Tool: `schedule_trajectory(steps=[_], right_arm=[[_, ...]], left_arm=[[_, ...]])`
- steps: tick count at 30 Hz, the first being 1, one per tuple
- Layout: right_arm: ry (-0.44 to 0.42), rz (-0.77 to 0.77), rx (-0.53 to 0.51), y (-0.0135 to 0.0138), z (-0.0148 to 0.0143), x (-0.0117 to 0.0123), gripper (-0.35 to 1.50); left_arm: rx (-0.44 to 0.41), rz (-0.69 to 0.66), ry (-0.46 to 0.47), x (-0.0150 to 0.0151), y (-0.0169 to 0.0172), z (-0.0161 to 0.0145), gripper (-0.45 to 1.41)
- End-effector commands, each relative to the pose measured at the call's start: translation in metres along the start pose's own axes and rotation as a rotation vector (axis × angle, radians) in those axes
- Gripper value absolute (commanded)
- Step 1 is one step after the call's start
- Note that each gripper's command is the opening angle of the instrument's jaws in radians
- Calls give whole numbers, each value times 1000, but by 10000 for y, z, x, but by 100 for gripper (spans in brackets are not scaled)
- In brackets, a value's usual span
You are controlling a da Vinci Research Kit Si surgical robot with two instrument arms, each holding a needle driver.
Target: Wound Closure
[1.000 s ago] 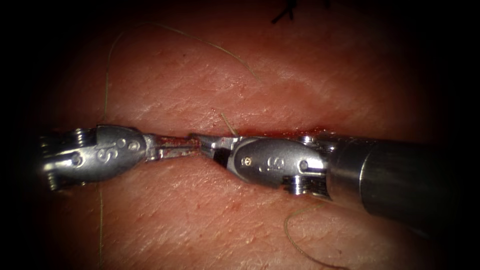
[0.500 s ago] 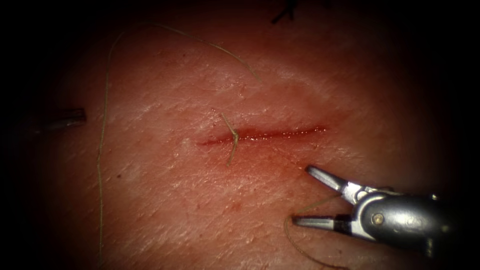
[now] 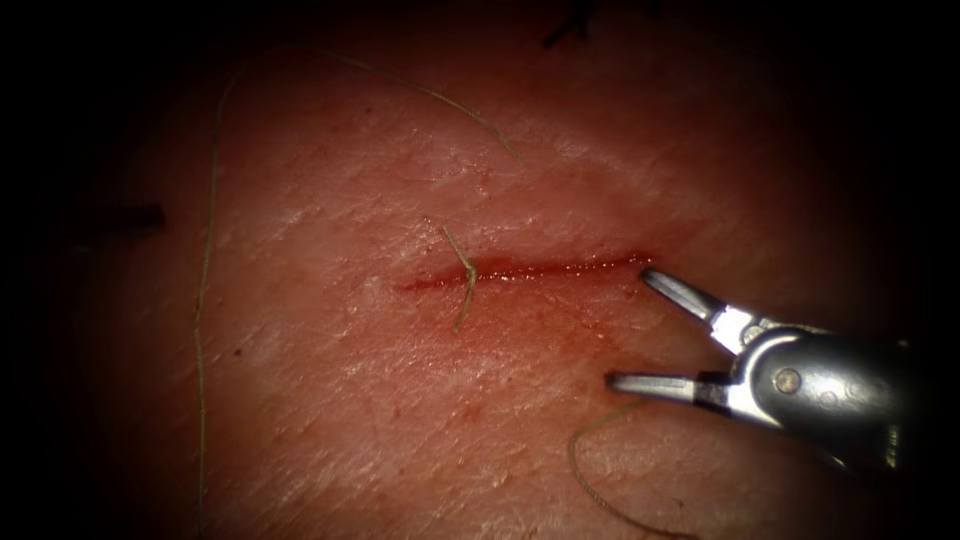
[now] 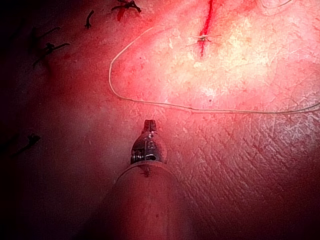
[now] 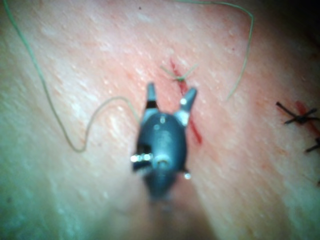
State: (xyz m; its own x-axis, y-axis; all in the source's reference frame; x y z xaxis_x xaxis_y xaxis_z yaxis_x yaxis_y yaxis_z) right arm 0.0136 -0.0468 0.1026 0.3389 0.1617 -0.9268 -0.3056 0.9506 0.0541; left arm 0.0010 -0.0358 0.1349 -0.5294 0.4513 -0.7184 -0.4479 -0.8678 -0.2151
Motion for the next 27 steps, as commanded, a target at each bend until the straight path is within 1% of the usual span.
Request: schedule_trajectory(steps=[1, 2, 3, 4, 5, 8, 12, 16, 17, 18, 20, 21, 24, 25, 26, 27], right_arm=[[1, -1, 2, 0, 7, -2, 118], [1, 0, -2, 1, 5, -2, 118], [-1, 1, -5, 1, 4, -2, 118], [-13, 8, -18, 1, 2, -3, 118], [-20, 16, -32, 1, 1, -3, 118], [-16, 20, -43, 2, -1, -2, 123], [-17, 27, -43, 2, -1, 0, 123], [-16, 27, -42, 3, -3, 0, 123], [-16, 27, -42, 3, -4, 0, 123], [-16, 27, -41, 4, -5, -1, 125], [-14, 28, -41, 5, -7, -1, 126], [0, 44, -49, 8, -11, 0, 128], [25, 54, -62, 16, -19, 1, 128], [36, 59, -67, 21, -24, 2, 128], [50, 68, -73, 31, -32, 3, 128], [51, 78, -71, 38, -38, 4, 130]], left_arm=[[-3, -22, 2, -7, -2, 10, 37], [-3, -49, -21, -16, -2, 13, 51], [-3, -57, -32, -20, -1, 14, 57], [-9, -75, -50, -27, 2, 16, 71], [-24, -71, -56, -31, 4, 16, 74], [-50, -85, -80, -39, 5, 14, 66], [-67, -85, -103, -49, 1, -1, 71], [-74, -83, -116, -54, -4, -40, 64], [-71, -84, -119, -53, -5, -45, 62], [-64, -89, -128, -47, -7, -59, 62], [-59, -100, -138, -37, -10, -70, 62], [-52, -118, -125, -24, -13, -78, 61], [-38, -112, -90, 5, -13, -88, 61], [-29, -112, -73, 21, -12, -91, 61], [-14, -97, -46, 45, -6, -94, 61], [-19, -97, -30, 64, 0, -94, 62]])
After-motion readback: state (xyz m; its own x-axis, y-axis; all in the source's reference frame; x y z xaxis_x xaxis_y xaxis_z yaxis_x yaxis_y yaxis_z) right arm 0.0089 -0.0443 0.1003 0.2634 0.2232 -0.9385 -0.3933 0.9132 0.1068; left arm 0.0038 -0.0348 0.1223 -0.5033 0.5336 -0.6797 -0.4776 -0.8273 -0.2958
